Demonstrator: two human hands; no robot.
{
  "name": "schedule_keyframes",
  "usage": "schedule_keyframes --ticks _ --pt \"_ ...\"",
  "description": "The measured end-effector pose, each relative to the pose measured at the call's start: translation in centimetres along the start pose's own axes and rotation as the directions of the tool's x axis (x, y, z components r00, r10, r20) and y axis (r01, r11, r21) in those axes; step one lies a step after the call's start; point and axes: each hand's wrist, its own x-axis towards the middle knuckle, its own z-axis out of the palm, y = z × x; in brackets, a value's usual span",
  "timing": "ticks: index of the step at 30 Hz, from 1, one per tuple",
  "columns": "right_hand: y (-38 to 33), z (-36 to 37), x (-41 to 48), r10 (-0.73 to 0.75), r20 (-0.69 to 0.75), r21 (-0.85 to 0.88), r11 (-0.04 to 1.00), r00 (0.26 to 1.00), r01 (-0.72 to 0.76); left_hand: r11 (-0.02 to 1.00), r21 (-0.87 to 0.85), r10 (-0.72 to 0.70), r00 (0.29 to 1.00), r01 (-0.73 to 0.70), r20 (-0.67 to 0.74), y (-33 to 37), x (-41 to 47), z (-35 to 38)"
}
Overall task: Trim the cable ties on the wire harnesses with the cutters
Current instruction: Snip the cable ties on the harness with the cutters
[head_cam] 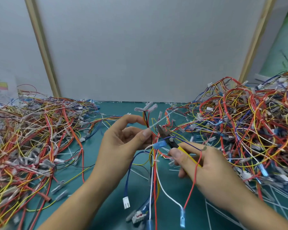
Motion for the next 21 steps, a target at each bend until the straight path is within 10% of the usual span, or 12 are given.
schedule_keyframes --ticks 21 --pt "-0.45 -0.84 0.32 0.000 0.021 -0.152 0.988 1.000 0.003 0.997 0.060 0.052 0.993 -0.058 0.102 -0.25 0.03 -0.01"
